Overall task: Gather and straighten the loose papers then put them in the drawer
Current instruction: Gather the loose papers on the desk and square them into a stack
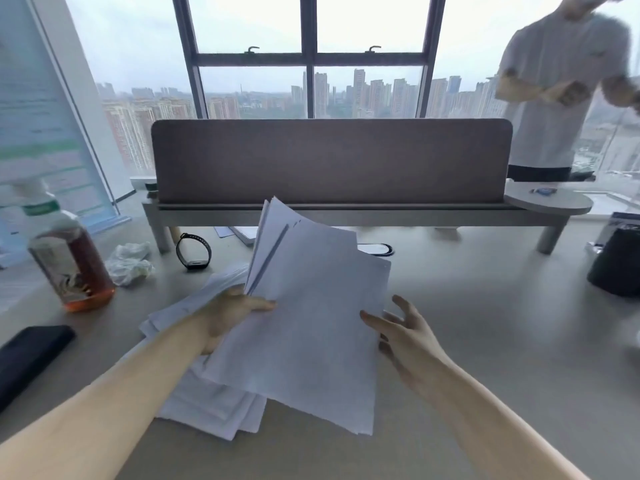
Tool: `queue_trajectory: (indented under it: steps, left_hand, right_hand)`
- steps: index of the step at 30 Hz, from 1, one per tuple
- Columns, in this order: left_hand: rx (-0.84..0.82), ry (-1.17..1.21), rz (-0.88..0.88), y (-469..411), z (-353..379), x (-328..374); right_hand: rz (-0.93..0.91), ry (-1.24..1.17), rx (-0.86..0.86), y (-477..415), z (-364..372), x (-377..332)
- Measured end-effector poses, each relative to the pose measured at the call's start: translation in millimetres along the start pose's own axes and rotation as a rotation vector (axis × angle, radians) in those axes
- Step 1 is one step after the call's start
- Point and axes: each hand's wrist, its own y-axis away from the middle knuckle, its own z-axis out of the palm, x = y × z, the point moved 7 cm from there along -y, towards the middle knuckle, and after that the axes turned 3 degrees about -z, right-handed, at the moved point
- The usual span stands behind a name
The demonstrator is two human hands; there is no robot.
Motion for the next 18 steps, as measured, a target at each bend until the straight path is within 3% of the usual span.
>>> queue_trajectory:
  steps: [3, 7, 11, 12, 15, 18]
  left_hand:
    - [0.070, 0.008, 0.050, 13.2, -28.8, -9.9]
    - [0.078, -0.320, 0.093, 20.7, -59.3, -15.8]
    - [0.511, -0.630, 0.074, 4.0, -118.5, -17.1]
    - [0.554, -0.761, 0.026, -0.4, -127.9, -21.3]
    - [0.465, -0.838, -0.186, -8.8, -135.4, -42.0]
    - [0.482, -0.953, -0.214, -10.0, -131.7, -39.7]
  right_hand:
    - [0.014, 0.055, -0.049, 4.5, 46.3, -2.1]
    - [0.008, 0.124, -0.009, 4.5, 79.0, 3.7]
    - [0.042, 0.148, 0.077, -3.0, 91.1, 21.1]
    - [0.050, 0.157, 0.090, -3.4, 91.8, 25.0]
    - [0.043, 0.234, 0.123, -7.7, 88.9, 32.8]
    - [0.045, 0.237, 0.143, -11.2, 83.6, 32.0]
